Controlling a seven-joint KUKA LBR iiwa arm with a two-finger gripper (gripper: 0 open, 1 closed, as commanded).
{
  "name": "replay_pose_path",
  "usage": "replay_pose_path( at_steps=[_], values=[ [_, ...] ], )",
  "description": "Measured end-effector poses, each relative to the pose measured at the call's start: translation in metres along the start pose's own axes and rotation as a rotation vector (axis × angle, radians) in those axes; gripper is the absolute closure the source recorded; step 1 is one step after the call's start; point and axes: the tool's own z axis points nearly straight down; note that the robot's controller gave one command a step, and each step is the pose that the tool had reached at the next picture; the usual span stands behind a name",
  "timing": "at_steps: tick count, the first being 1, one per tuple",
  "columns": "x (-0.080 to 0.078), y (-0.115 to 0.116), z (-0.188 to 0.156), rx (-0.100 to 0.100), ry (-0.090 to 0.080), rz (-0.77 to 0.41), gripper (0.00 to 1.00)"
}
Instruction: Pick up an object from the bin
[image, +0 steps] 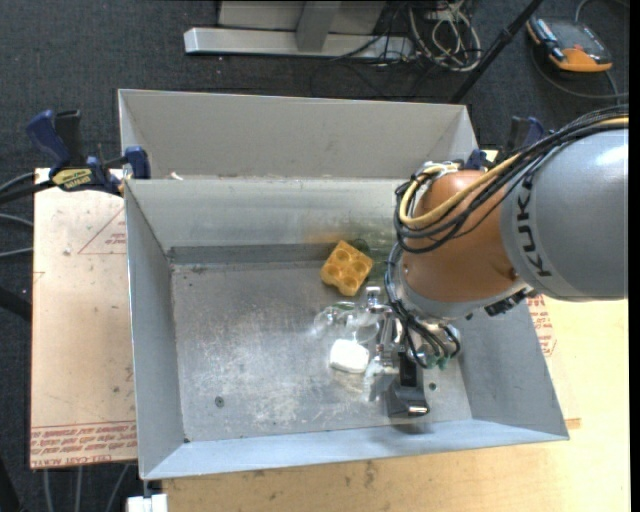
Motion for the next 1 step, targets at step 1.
replay_pose_path(
  at_steps=[1],
  values=[
    [-0.0018,-0.0001,-0.0040,0.000,-0.007,0.001,0.00]
  ],
)
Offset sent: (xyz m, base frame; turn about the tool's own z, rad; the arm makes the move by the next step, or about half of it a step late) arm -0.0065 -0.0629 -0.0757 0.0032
